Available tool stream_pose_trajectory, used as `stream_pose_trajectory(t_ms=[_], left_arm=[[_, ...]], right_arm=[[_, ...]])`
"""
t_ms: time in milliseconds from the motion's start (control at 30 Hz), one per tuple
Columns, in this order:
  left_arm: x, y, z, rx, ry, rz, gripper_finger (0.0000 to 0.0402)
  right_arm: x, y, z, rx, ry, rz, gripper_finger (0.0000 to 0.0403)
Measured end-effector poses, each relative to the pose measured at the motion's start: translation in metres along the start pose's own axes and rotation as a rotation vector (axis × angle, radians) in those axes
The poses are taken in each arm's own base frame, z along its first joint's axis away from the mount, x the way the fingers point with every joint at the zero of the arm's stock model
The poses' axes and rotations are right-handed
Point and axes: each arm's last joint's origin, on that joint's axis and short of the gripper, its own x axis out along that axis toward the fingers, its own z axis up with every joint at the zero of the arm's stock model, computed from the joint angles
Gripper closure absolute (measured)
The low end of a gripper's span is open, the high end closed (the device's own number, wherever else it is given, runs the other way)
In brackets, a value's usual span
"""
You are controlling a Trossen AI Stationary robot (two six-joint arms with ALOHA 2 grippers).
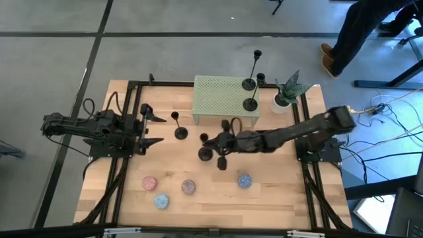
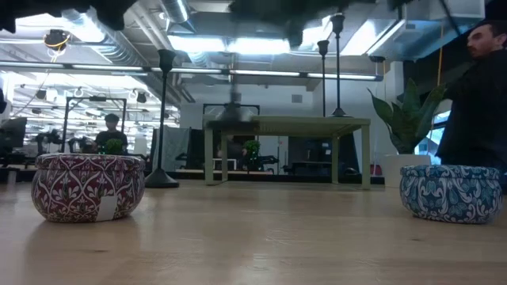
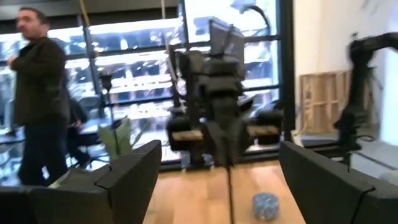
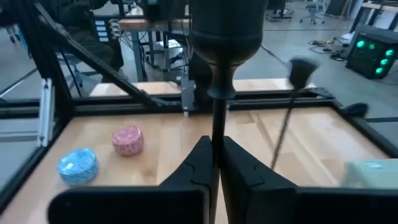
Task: Pick & Place candle stick holders
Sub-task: Put the black candle holder on the shelf
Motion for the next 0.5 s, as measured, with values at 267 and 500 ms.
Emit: stream_pose_trajectory(t_ms=[267,500], left_arm=[[0.021,-0.004,-0.005,-0.007,0.004,0.002,0.008],[0.056,-0.012,-0.01,-0.082,0.085,0.021,0.008]], right_arm=[[-0.056,0.001,0.027,0.0,-0.067,-0.02,0.0378],[-0.053,-0.004,0.023,0.017,-0.09,-0.034,0.0381]])
